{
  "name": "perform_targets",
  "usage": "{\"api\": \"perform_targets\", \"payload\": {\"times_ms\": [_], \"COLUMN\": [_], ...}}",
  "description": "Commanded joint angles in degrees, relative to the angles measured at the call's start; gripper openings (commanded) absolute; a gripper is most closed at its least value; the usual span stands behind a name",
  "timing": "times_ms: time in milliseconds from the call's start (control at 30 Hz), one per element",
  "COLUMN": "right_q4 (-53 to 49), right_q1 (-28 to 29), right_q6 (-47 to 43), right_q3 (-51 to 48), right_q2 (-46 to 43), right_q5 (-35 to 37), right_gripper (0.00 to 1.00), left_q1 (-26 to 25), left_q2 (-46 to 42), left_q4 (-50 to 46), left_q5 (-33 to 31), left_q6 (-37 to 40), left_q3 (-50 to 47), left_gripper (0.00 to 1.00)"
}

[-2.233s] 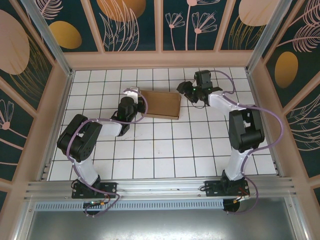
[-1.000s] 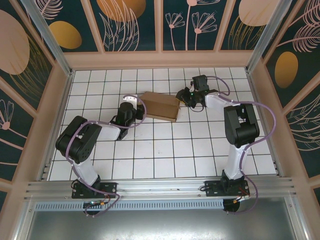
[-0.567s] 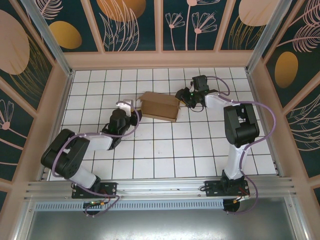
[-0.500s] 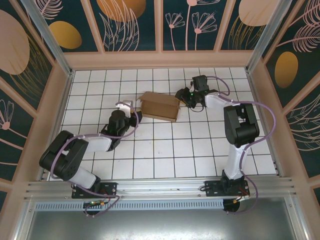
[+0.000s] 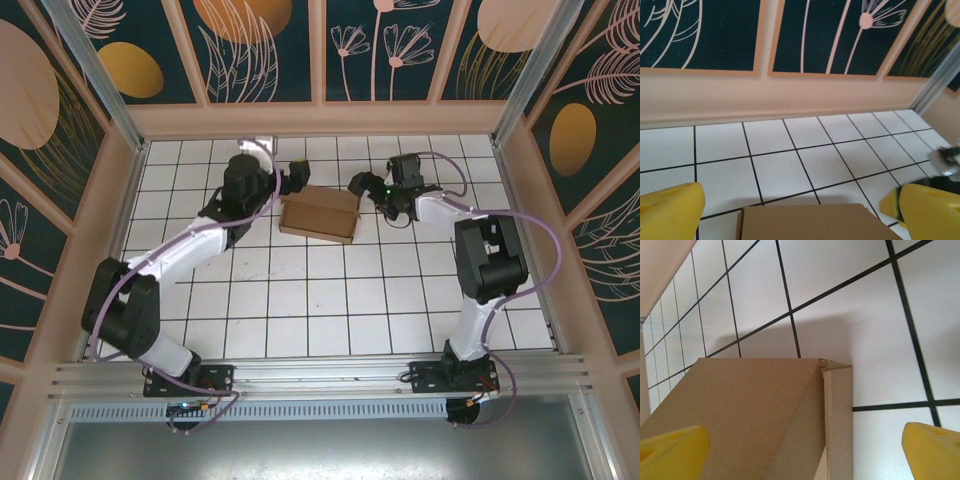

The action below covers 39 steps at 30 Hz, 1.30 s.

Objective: Fold the paper box

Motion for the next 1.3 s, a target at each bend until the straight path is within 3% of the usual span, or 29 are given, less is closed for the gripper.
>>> {"api": "perform_targets", "payload": {"times_ms": [0,200,533,867,1100,1267], "right_q4": [4.5,7.2,9.6,5.1,4.4,2.9], "right_q1": [-0.6,-1.7,-1.8,2.3,4.5,4.3], "right_q6": [-1.9,-1.5,-0.5,-0.1,-0.1,-2.0], "right_q3": [-2.8,-7.4,-10.0,-7.1,-5.4,-3.0], "right_q2": [-5.1,-8.8,-8.7,-3.4,1.7,5.2], "right_q5": [2.7,0.7,-4.1,-2.5,-2.9,-1.7], "right_gripper": [0.99,0.96,0.87,0.81,0.67,0.56], "left_q1": [1.0,1.9,1.9,1.9,1.9,1.9], "left_q2": [5.7,14.7,14.7,15.7,16.8,17.7], "left_q4": [-14.7,-25.4,-24.5,-21.2,-21.6,-22.9], "left_q5": [-1.0,-0.7,2.1,5.5,5.7,6.1], "left_q6": [-0.2,0.8,-0.5,-2.5,-2.5,-1.7], "left_q3": [7.4,14.9,7.2,2.9,3.3,3.3], "left_gripper": [0.99,0.99,0.89,0.67,0.55,0.53]}}
